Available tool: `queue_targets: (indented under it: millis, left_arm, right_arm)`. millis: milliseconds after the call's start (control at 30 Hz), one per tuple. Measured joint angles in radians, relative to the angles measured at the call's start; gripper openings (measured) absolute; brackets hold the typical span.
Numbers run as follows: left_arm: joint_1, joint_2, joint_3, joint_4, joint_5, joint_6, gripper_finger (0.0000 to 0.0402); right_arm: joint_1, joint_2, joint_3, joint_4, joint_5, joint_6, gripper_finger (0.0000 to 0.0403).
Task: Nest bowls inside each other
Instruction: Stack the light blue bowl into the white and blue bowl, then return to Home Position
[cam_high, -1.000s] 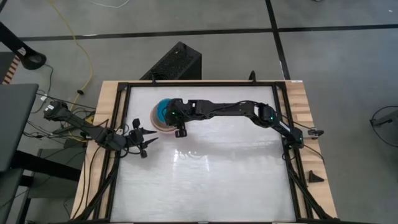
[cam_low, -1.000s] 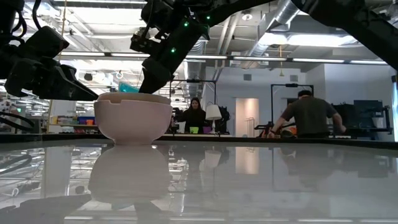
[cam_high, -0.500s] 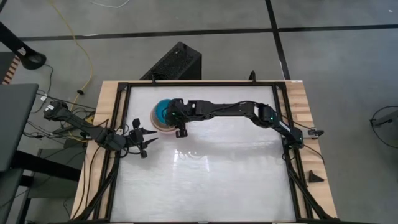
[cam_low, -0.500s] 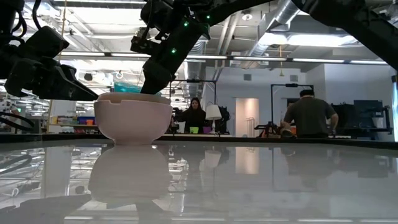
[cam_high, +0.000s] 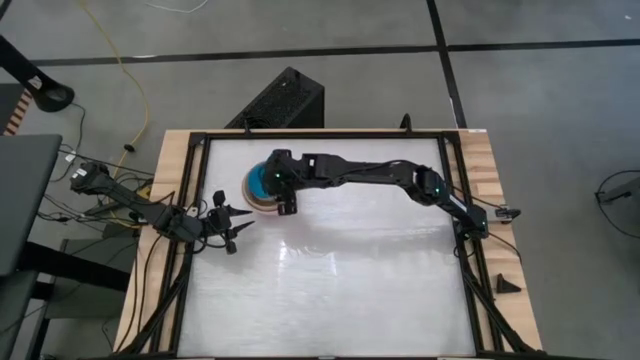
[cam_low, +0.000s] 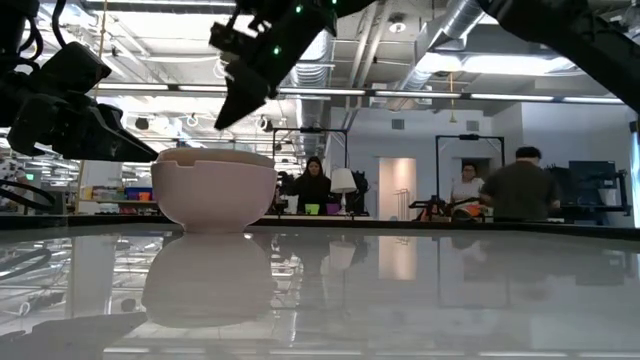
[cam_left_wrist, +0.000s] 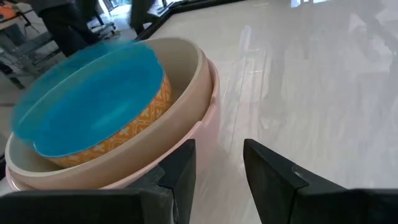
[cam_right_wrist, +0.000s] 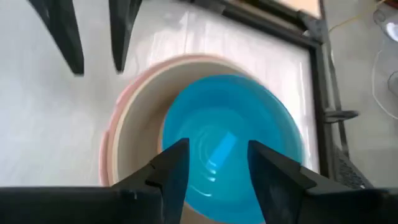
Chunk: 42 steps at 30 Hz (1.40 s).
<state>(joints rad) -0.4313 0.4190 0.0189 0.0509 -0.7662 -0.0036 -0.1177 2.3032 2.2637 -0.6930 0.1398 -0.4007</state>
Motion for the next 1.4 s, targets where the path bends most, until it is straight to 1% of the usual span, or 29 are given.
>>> queue_targets:
  millis: [67,167,333,433,533,667,767,867,933,1000,1067,1167,1400]
  left_arm:
    - [0.0,0.0,0.0,0.0,0.0,0.0,0.0125]
    - [0.0,0.0,0.0,0.0,0.0,0.0,0.0125]
    - [0.0,0.0,0.0,0.0,0.0,0.0,0.0125]
    - [0.0,0.0,0.0,0.0,-0.001,0.0,0.0125]
    - [0.0,0.0,0.0,0.003,0.0,0.0,0.0125]
    - [0.0,0.0,0.0,0.003,0.001,0.0,0.0125]
    - [0.0,0.0,0.0,0.002,0.001,0.0,0.0125]
    - [0.0,0.0,0.0,0.001,0.001,0.0,0.0125]
    - [0.0,0.0,0.0,0.001,0.001,0.0,0.0125]
    - [0.0,0.0,0.0,0.001,0.001,0.0,0.0125]
    - [0.0,0.0,0.0,0.001,0.0,0.0,0.0125]
    - [0.0,0.0,0.0,0.001,0.001,0.0,0.0125]
    - [0.0,0.0,0.0,0.0,0.0,0.0,0.0125]
  right_arm:
    - [0.003,0.0,0.033,-0.037,0.0,0.009,0.0195]
    - [0.01,0.0,0.091,-0.14,0.0,0.015,0.0193]
    - [0.037,-0.075,0.072,-0.23,0.0,0.016,0.0181]
    - [0.049,-0.134,0.073,-0.346,-0.007,0.035,0.0169]
    - [0.053,-0.194,0.073,-0.484,-0.042,0.062,0.0155]
    - [0.052,-0.265,0.072,-0.691,-0.123,0.104,0.0131]
    - [0.052,-0.313,0.072,-0.806,-0.168,0.134,0.0115]
    - [0.058,-0.367,0.059,-0.851,-0.202,0.15,0.0102]
    - [0.068,-0.426,0.011,-0.839,-0.214,0.154,0.0097]
    - [0.077,-0.507,-0.082,-0.808,-0.222,0.159,0.0095]
    - [0.087,-0.61,-0.223,-0.737,-0.222,0.173,0.0093]
    - [0.102,-0.802,-0.514,-0.546,-0.222,0.221,0.0093]
    - [0.159,-1.296,-1.264,-0.044,-0.221,0.405,0.0093]
